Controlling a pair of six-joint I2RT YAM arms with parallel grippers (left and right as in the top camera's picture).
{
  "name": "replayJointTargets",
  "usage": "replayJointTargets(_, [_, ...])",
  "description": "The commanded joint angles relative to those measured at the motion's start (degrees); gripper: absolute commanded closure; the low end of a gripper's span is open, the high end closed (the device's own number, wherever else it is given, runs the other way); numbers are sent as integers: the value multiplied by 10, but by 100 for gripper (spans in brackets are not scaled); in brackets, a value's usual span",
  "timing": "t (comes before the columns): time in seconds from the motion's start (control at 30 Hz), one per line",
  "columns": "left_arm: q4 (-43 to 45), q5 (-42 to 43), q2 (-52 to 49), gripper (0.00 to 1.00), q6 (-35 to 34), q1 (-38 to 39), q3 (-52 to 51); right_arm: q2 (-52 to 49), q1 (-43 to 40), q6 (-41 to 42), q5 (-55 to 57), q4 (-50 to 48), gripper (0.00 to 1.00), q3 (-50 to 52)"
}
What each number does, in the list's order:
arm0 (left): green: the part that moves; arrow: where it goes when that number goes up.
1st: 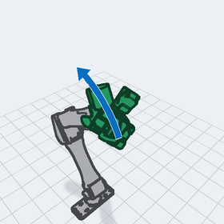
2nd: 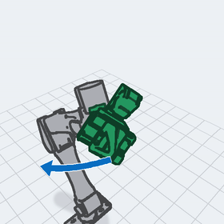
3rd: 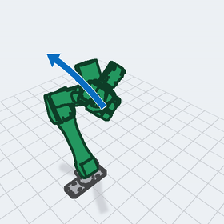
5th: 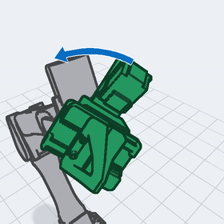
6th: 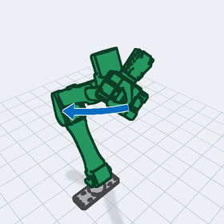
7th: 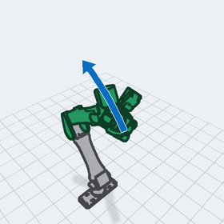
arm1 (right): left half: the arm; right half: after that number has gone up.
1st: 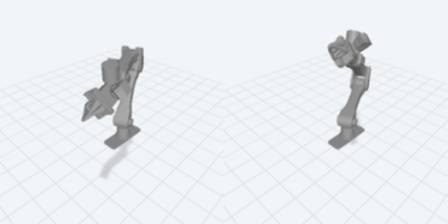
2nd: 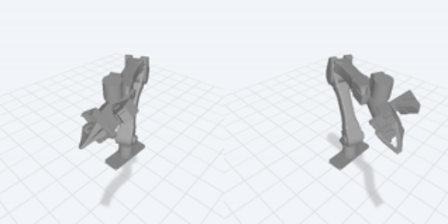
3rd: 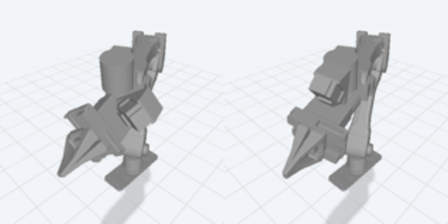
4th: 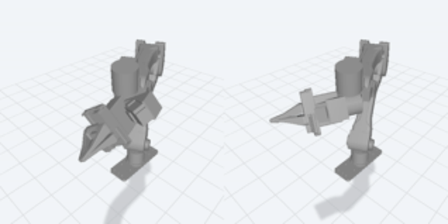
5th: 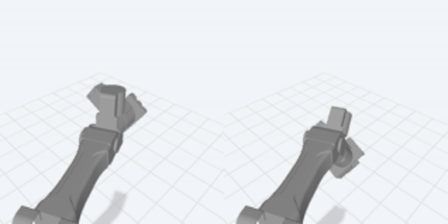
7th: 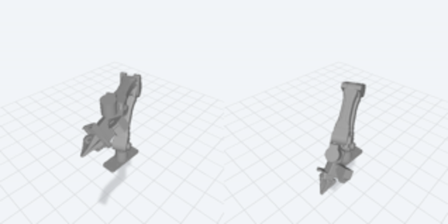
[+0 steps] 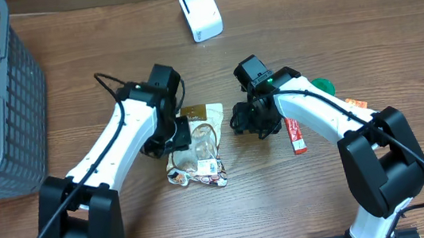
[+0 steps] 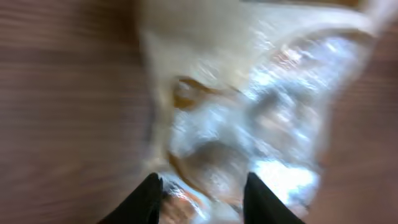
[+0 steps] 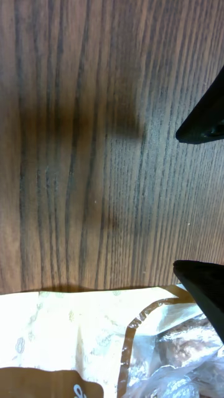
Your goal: Scan the item barcode
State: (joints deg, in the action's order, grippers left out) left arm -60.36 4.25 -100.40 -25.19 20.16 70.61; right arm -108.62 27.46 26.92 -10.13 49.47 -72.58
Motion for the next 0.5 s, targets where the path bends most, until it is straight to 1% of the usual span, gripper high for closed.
replayJointTargets(0.0, [32,-140,4,72,-35,-5,-22,2,-2,-3,0,-3,39,2])
replayJointTargets(0.07, [49,-148,4,77,-44,-10,-33,2,-2,-3,0,-3,39,2])
replayJointTargets(0.13, [49,-146,4,79,-53,-16,-39,2,-2,-3,0,0,39,2])
replayJointTargets(0.23, [40,-129,4,78,-53,-17,-49,2,-2,0,-1,10,39,2])
replayJointTargets(0.3, [41,-124,4,74,-53,-17,-58,2,0,4,-7,27,39,2])
replayJointTargets(0.37, [50,-126,4,73,-52,-17,-64,2,5,6,-21,41,44,2])
replayJointTargets(0.47, [85,-125,4,73,-52,-18,-68,2,21,42,-26,56,55,3])
